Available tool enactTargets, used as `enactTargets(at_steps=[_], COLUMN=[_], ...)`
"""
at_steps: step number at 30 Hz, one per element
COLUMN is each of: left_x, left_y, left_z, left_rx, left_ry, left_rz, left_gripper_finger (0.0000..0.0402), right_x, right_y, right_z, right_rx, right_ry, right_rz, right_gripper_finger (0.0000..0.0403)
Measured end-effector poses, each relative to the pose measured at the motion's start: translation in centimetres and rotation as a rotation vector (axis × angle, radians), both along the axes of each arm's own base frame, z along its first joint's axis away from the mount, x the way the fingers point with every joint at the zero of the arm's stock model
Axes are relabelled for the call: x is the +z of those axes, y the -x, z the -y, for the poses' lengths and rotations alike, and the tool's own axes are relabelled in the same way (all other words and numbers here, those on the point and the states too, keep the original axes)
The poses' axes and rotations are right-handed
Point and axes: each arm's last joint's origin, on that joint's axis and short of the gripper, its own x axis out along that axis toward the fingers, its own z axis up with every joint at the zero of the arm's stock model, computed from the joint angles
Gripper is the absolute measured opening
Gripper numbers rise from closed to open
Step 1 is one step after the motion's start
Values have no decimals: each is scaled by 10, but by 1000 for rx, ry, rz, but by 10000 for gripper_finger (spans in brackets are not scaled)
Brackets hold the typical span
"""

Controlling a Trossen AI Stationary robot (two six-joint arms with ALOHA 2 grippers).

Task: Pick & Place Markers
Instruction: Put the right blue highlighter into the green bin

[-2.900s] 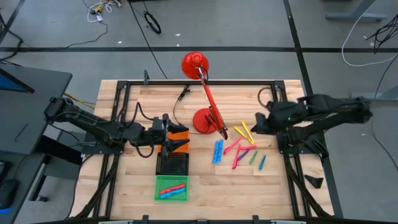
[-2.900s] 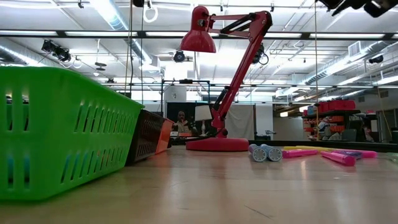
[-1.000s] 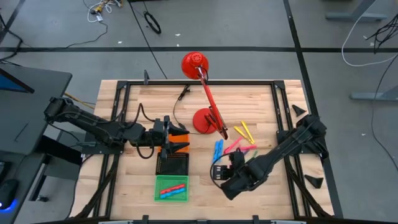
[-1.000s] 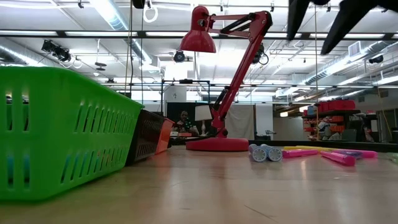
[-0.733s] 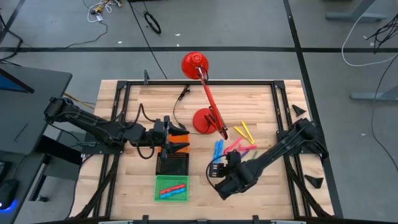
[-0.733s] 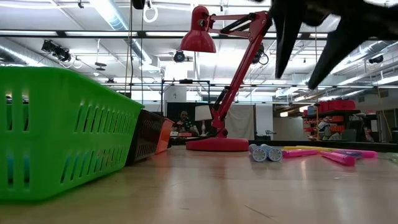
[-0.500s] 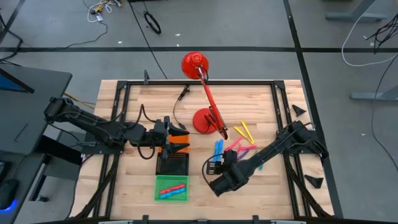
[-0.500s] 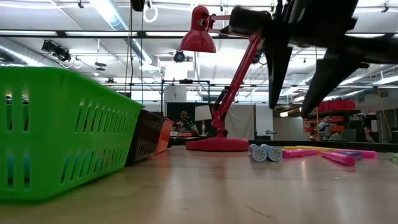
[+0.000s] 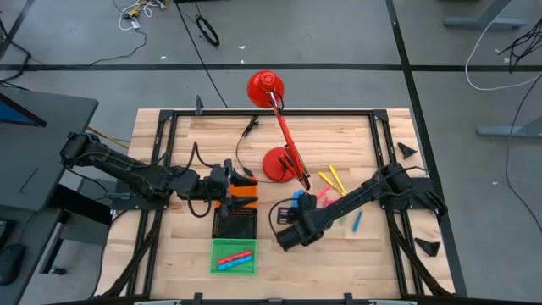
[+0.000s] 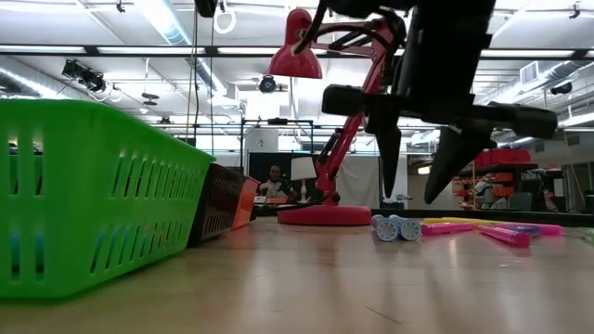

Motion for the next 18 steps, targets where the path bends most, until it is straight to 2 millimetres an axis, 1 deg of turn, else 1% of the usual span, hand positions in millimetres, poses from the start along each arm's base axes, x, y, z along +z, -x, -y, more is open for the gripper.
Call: enactTargets(at_steps=[6,12,18], left_x=[0,0,0], left_y=[0,0,0], left_z=[1,1,1], left_rx=[-24,-24,-24], left_ry=[-1,-1,-1], left_rz=[-2,-2,-1], left_gripper_finger=[236,236,236], right_x=[0,-3,-16], right_y=[-3,-3,1], right_z=[5,4,5], right_rx=[1,5,-7], right_ry=[2,-7,-38], right_rz=[1,-7,-9], right_gripper_finger=[181,181,181])
